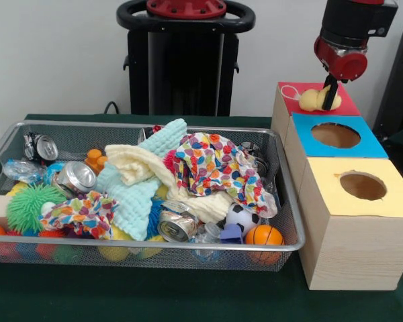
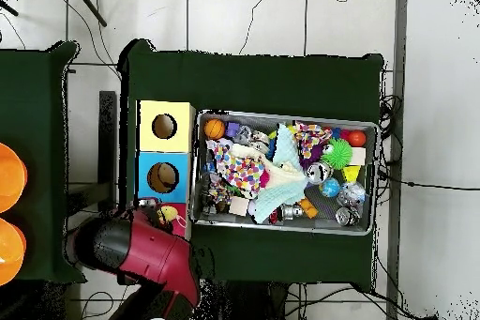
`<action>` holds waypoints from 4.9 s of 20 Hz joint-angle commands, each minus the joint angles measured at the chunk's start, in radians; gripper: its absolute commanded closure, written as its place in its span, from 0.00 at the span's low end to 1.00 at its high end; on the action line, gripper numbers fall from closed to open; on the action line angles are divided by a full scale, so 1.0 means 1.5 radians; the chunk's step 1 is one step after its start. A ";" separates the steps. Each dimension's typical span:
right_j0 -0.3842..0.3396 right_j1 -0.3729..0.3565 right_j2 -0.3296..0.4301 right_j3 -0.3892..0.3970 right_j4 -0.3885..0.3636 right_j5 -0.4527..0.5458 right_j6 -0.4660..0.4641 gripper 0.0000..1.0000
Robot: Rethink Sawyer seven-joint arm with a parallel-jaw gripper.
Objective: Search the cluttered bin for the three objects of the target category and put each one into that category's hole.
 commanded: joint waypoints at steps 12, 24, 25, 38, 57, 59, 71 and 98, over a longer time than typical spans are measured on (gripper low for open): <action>0.007 0.000 0.080 0.065 0.026 -0.035 0.137 1.00; 0.028 -0.035 0.068 0.101 0.030 -0.019 0.144 1.00; 0.027 -0.035 0.069 0.103 0.031 -0.021 0.142 1.00; -0.004 -0.037 0.129 0.168 0.049 -0.126 0.115 1.00; 0.011 -0.035 0.136 0.165 0.063 -0.128 0.131 1.00; 0.025 -0.032 0.124 0.151 0.064 -0.109 0.143 1.00; -0.119 0.034 0.262 0.185 0.000 -0.324 0.112 1.00; -0.180 0.064 0.287 0.197 -0.064 -0.389 0.118 0.00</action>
